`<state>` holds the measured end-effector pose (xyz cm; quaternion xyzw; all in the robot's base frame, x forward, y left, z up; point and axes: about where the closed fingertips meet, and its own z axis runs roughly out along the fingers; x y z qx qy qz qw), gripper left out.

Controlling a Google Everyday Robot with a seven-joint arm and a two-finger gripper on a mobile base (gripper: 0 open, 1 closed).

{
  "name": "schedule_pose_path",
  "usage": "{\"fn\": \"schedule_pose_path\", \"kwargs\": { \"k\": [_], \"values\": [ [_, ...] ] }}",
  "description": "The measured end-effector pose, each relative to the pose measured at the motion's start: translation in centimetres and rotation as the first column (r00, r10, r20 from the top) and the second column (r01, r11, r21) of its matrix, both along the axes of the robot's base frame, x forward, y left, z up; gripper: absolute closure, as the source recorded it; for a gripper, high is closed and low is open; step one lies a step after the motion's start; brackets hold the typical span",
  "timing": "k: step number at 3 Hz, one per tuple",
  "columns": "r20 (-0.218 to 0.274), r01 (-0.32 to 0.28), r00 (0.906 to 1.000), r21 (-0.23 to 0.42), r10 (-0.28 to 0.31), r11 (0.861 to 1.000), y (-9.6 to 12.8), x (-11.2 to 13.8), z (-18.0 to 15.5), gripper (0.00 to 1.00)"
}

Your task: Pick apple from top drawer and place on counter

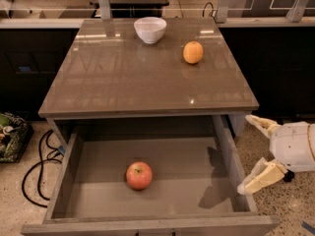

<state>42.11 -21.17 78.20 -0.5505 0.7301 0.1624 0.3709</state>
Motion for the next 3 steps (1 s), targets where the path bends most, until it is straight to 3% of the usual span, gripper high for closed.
{"fn": "schedule_pose_path", "kwargs": {
  "k": [3],
  "values": [
    [-0.014, -0.119, 0.9926, 0.088, 0.120, 0.989, 4.4, -0.4, -5.9, 0.00]
  ]
}}
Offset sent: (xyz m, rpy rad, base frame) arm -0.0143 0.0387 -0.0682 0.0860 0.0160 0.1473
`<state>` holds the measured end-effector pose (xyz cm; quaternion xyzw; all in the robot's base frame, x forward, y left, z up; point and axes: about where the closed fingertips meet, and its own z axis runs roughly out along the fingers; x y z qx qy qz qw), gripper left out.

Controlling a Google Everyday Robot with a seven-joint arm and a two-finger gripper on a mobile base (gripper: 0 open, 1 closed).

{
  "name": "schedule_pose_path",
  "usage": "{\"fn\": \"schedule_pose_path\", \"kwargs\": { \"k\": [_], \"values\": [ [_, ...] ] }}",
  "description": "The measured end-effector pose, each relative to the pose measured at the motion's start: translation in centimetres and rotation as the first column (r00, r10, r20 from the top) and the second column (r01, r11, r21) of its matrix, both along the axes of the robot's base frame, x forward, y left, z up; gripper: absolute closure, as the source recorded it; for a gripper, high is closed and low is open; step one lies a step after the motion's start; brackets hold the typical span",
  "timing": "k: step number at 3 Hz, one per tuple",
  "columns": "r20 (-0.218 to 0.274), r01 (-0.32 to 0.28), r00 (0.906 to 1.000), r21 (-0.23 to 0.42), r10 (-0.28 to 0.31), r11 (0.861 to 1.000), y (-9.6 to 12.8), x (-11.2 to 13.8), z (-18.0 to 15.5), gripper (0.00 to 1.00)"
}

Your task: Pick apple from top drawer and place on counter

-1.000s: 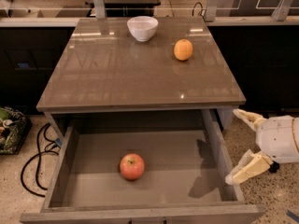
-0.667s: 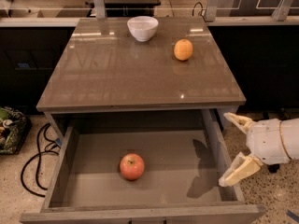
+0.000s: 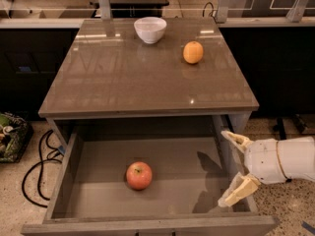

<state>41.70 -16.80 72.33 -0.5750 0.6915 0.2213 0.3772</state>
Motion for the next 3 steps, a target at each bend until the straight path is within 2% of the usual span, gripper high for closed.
{"fn": "schedule_pose_path", "kwargs": {
  "k": [2, 3],
  "values": [
    [-0.009, -0.017, 0.9998, -0.001, 0.017, 1.000, 0.6, 0.3, -0.3, 0.00],
    [-0.033, -0.072, 0.9968, 0.037, 0.073, 0.997, 3.9, 1.8, -2.6, 0.00]
  ]
}}
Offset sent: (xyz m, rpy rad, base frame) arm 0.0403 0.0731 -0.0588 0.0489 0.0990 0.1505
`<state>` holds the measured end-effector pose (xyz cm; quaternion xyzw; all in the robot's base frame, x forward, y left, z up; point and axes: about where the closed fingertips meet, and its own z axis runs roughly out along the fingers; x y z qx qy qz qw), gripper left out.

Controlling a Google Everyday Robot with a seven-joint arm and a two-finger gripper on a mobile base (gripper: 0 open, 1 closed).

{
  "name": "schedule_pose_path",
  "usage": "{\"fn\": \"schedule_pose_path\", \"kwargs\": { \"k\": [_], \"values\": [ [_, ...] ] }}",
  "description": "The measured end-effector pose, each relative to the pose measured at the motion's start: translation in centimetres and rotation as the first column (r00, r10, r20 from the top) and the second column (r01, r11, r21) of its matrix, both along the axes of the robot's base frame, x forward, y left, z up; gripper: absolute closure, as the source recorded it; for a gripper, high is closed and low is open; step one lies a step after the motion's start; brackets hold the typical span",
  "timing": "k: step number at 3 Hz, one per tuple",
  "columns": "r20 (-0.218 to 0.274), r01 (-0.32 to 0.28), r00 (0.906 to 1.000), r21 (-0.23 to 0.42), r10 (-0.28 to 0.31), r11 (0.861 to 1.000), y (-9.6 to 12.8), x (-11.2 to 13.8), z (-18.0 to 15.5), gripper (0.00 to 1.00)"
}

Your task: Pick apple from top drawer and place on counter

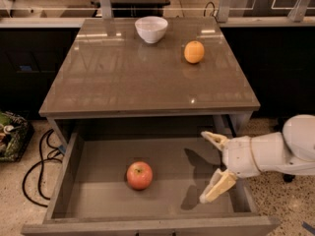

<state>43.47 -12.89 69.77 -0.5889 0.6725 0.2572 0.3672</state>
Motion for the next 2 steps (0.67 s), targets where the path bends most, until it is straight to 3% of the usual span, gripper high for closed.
{"fn": "schedule_pose_path", "kwargs": {
  "k": [2],
  "values": [
    [-0.020, -0.089, 0.9957, 0.061, 0.090, 0.994, 6.8, 2.5, -3.8, 0.00]
  ]
}}
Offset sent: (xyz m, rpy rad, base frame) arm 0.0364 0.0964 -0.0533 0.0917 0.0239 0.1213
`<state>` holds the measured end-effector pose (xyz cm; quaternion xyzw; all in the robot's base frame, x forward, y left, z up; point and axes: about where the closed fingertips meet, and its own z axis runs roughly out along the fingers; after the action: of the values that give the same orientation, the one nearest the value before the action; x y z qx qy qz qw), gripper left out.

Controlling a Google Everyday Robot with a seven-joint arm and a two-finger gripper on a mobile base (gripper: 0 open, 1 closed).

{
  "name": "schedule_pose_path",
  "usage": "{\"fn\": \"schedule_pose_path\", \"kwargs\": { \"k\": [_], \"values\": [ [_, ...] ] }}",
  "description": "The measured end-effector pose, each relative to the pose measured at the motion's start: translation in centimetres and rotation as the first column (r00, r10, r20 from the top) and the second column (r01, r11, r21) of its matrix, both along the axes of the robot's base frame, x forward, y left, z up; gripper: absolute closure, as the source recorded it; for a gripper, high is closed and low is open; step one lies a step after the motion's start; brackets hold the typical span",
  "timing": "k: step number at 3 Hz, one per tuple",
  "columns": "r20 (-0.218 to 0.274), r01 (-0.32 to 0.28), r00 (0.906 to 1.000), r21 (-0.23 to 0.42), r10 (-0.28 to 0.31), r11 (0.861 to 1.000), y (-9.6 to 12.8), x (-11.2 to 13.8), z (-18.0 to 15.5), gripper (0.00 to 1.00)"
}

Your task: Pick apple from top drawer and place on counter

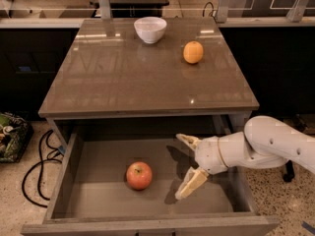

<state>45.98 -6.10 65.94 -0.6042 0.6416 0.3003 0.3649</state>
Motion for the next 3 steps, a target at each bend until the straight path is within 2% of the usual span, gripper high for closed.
{"fn": "schedule_pose_path", "kwargs": {
  "k": [1, 3],
  "values": [
    [0.017, -0.009, 0.9998, 0.024, 0.009, 1.000, 2.0, -0.1, 0.0, 0.00],
    [-0.024, -0.005, 0.9997, 0.083, 0.007, 0.997, 5.2, 0.8, -3.1, 0.00]
  ]
}}
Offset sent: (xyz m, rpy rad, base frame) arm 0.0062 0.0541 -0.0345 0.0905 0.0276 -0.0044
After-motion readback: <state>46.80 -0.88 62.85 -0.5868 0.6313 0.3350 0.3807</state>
